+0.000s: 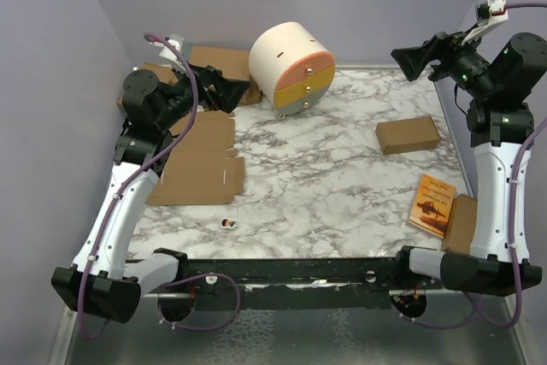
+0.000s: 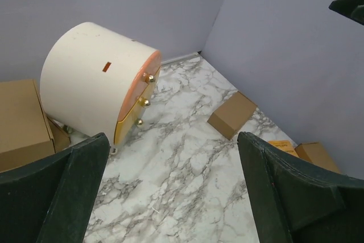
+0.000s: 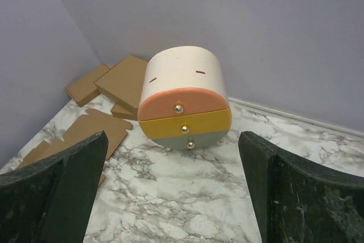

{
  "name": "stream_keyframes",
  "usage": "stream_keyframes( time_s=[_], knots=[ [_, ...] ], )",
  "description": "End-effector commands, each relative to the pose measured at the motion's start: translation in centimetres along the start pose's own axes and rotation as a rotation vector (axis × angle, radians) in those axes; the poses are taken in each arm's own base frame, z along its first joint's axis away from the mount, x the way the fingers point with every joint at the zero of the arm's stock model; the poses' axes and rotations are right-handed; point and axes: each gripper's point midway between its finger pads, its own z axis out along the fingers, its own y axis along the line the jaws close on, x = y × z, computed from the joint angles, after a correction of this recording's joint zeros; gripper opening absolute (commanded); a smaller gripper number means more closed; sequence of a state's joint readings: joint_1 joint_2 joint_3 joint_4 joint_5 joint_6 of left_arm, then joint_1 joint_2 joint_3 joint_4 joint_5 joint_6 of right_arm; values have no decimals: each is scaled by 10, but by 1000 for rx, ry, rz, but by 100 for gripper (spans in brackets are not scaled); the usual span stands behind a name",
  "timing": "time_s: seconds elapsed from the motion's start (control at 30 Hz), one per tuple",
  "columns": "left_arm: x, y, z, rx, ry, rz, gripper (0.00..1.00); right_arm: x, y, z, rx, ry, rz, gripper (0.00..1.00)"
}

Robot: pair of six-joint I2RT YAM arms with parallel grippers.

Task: Fold the paper box

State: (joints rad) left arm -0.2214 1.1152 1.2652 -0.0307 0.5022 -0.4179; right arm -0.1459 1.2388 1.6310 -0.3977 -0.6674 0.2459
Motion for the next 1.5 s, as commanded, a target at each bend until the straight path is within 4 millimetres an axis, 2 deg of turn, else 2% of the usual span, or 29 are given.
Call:
stream_keyframes(
  time_s=[0.0, 0.37, 0.47, 0.5, 0.6, 0.7, 0.8, 0.93, 0.97, 1.1, 1.2, 1.23, 1.33, 1.4, 1.47],
  knots=[
    [10, 8, -3, -26, 24, 11, 99, 5, -3, 0, 6, 12, 35, 99],
    [30, 24, -4, -83, 69, 20, 99, 11, -2, 2, -8, 16, 43, 99],
    [37, 27, -5, -91, 80, 16, 99, 27, 6, 3, -99, 40, -5, 99],
    [41, 30, -6, -100, 86, 15, 99, 36, 10, 4, -145, 53, -26, 99],
    [65, 46, -11, -161, 141, 25, 99, 77, 41, -1, -419, 97, -89, 99],
    [94, 75, -26, -294, 225, 59, 99, 116, 56, 1, -501, 147, -97, 99],
    [117, 105, -45, -428, 270, 93, 99, 153, 72, 1, -628, 194, -15, 99],
    [143, 131, -63, -479, 289, -22, 99, 210, 98, 14, -706, 288, 68, 99],
    [149, 134, -64, -465, 288, -71, 99, 226, 106, 15, -720, 303, 64, 99],
    [176, 131, -64, -402, 293, -220, 95, 267, 138, 25, -748, 359, 94, 99],
    [192, 127, -65, -378, 301, -286, 92, 300, 167, 41, -755, 435, 134, 99],
    [198, 127, -67, -383, 305, -301, 92, 312, 183, 45, -771, 467, 154, 99],
    [215, 130, -77, -417, 313, -319, 91, 346, 216, 62, -751, 563, 220, 99],
    [224, 131, -85, -446, 310, -334, 91, 371, 232, 76, -700, 635, 270, 100],
    [231, 131, -91, -467, 304, -357, 91, 394, 242, 87, -651, 707, 327, 94]
  ],
)
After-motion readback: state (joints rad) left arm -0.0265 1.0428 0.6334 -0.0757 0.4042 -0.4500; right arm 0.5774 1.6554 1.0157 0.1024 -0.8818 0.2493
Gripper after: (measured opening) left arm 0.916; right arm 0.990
